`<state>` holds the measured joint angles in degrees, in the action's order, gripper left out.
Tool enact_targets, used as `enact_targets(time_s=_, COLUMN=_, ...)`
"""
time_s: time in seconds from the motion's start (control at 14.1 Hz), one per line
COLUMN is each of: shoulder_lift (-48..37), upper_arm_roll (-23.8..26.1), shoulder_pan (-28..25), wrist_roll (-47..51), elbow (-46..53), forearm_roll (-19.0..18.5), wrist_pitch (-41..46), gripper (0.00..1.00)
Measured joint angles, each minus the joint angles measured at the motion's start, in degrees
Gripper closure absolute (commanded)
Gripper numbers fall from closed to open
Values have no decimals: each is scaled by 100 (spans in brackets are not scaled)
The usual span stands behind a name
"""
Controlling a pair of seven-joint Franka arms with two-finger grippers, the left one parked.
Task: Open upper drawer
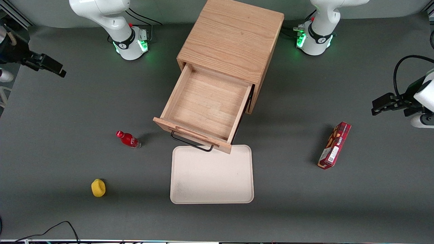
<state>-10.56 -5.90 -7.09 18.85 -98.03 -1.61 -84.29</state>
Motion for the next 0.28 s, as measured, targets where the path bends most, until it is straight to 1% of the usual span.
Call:
enact_targets(time_s=0.14, shoulder_lift=33, upper_arm_roll=-45, shoulder_pan=0, wrist_roll=0, elbow=-30, forearm_roll=-37, wrist_pitch=-226, gripper=0)
enact_targets(time_s=0.28, shoulder_lift=41, upper_arm_roll=-43, shoulder_pan=-4, wrist_roll=0, elbow=-30, forearm_roll=-43, wrist_pitch=-253, gripper=0)
